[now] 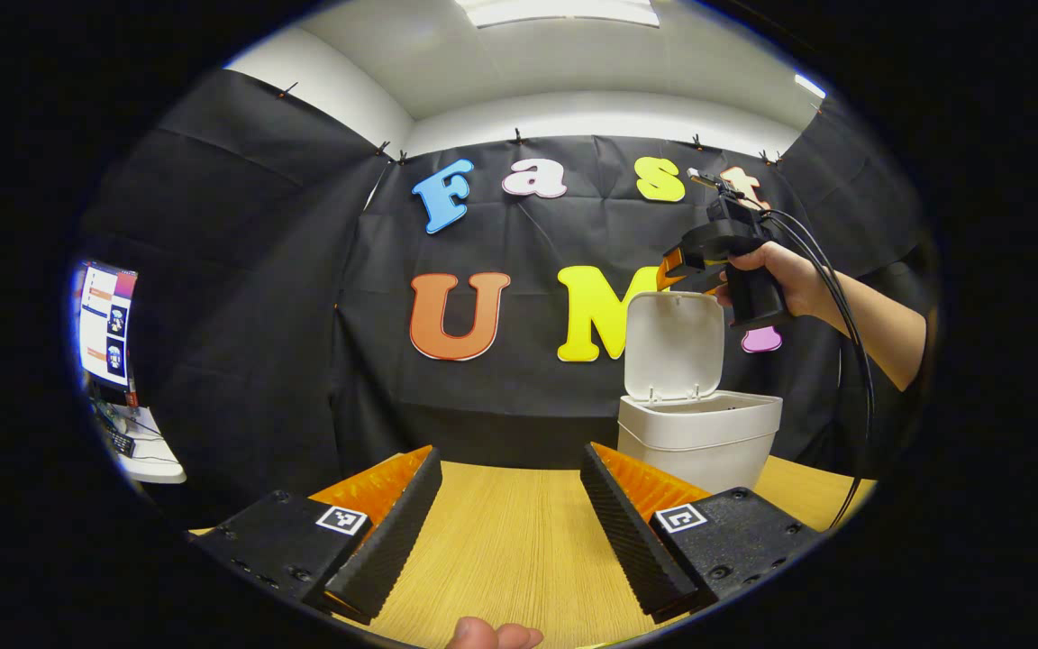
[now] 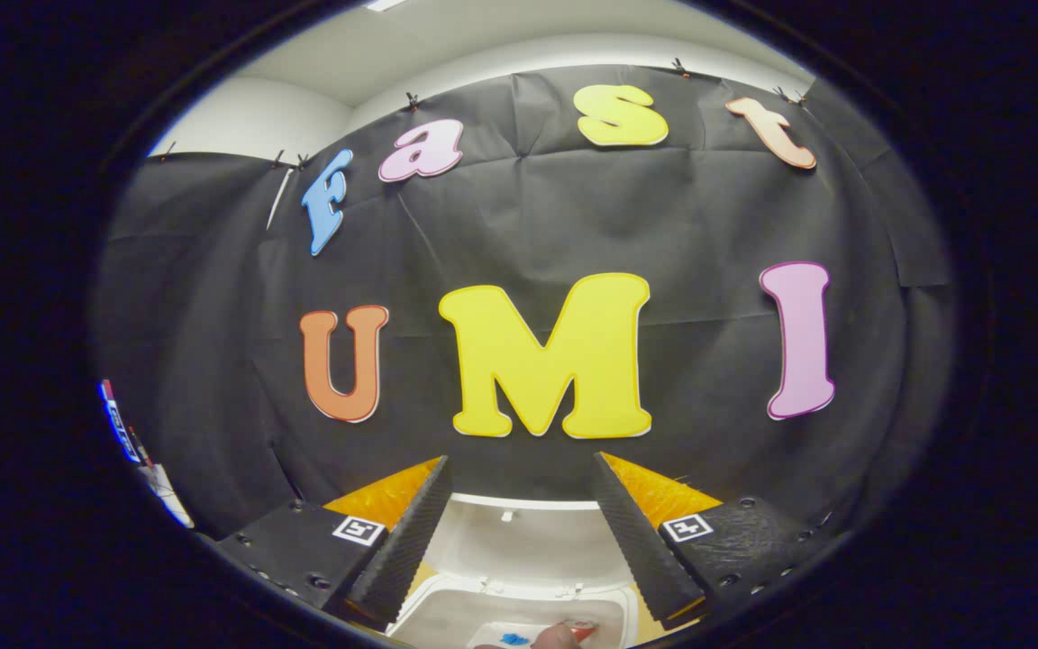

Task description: Press the lid of the desktop garbage bin to open it, pick up the crumpled paper on the desktop and throw it into the bin, then pick up the pop can on the desktop and drop it into the bin, and finally close the garbage bin lid.

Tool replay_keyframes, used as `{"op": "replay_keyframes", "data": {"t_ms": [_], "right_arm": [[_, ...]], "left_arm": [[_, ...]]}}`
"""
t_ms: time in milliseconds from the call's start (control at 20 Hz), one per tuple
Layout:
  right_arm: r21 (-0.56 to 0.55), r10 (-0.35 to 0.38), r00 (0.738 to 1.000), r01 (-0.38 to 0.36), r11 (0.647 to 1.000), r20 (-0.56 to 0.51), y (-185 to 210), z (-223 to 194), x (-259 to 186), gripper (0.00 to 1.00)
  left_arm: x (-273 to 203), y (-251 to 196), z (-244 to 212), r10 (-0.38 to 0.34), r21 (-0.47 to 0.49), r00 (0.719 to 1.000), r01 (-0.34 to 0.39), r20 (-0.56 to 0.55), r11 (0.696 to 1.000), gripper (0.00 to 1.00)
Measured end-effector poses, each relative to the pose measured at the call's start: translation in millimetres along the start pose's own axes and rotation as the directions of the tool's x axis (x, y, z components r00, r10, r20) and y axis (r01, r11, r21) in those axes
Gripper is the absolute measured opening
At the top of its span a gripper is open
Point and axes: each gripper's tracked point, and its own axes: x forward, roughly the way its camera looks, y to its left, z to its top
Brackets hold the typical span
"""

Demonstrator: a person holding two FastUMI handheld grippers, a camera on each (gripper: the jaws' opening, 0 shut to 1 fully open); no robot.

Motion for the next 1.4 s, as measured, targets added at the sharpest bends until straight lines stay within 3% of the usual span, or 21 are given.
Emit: {"op": "replay_keyframes", "data": {"t_ms": [250, 600, 1100, 1400], "right_arm": [[0.004, 0.010, 1.000, -0.010, 1.000, -0.018, -2, -7, -12, 0.93], [0.005, 0.061, 0.997, -0.061, 0.998, -0.039, 4, -30, -64, 0.94], [0.007, 0.107, 0.988, -0.107, 0.994, -0.115, 3, -113, -119, 0.96], [0.010, 0.117, 0.983, -0.116, 0.993, -0.139, 8, -155, -130, 0.96]], "left_arm": [[3, -3, -9, -0.006, -0.013, 1.000, 0.005, -0.030, 1.000, 0.99], [-1, -25, -17, -0.038, 0.000, 0.998, 0.038, -0.042, 0.999, 0.99], [-7, -46, -15, -0.055, -0.020, 0.998, 0.054, -0.033, 0.998, 0.99], [-10, -60, -15, -0.071, -0.018, 0.997, 0.070, -0.043, 0.997, 0.99]]}}
